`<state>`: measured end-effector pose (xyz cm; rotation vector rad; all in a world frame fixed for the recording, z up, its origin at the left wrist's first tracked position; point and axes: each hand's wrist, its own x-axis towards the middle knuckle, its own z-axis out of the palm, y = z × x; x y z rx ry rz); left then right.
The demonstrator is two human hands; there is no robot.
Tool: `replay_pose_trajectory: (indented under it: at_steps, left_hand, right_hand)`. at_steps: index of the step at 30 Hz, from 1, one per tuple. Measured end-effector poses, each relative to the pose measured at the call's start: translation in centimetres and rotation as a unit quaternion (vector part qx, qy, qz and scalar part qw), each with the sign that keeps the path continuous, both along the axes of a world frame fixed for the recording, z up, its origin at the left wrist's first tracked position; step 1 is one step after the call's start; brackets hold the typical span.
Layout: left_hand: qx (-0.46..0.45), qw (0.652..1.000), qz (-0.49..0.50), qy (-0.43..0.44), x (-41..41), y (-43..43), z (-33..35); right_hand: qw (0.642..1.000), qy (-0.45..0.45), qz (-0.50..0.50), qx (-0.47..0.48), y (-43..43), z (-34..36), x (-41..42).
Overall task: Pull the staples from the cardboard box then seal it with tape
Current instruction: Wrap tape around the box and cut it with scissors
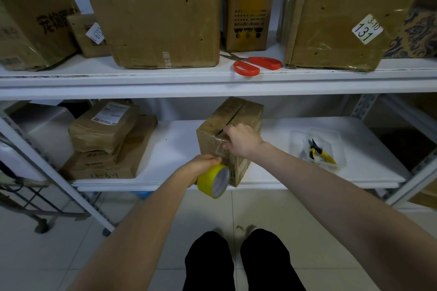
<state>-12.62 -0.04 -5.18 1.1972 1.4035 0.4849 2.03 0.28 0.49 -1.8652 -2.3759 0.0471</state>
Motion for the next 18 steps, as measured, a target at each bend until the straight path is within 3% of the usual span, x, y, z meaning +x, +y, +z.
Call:
replay_pose_trajectory:
  at_steps: [9,12,15,18]
  left_hand:
    - [0.061,0.991,0.117,-0.01,1.4,0.3,-0.4]
    - [0.067,0.991,0.111,0.035,1.8,0.9,-0.4]
    - [0.055,0.99,0.126,0.04,2.1,1.3,-0.7]
    - [0.053,0.989,0.124,0.053,2.2,1.3,-0.5]
  right_hand:
    - [1.0,0.007,-0.008,-0.003,-1.4,0.8,0.9]
    - [0.981,0.021,0.06,0.185,-3.2,3.3,0.9]
    - [0.902,0.104,0.139,0.396,-5.2,6.6,1.4]
    - [0.868,0.124,0.091,0.473,-5.8,10.7,2.2]
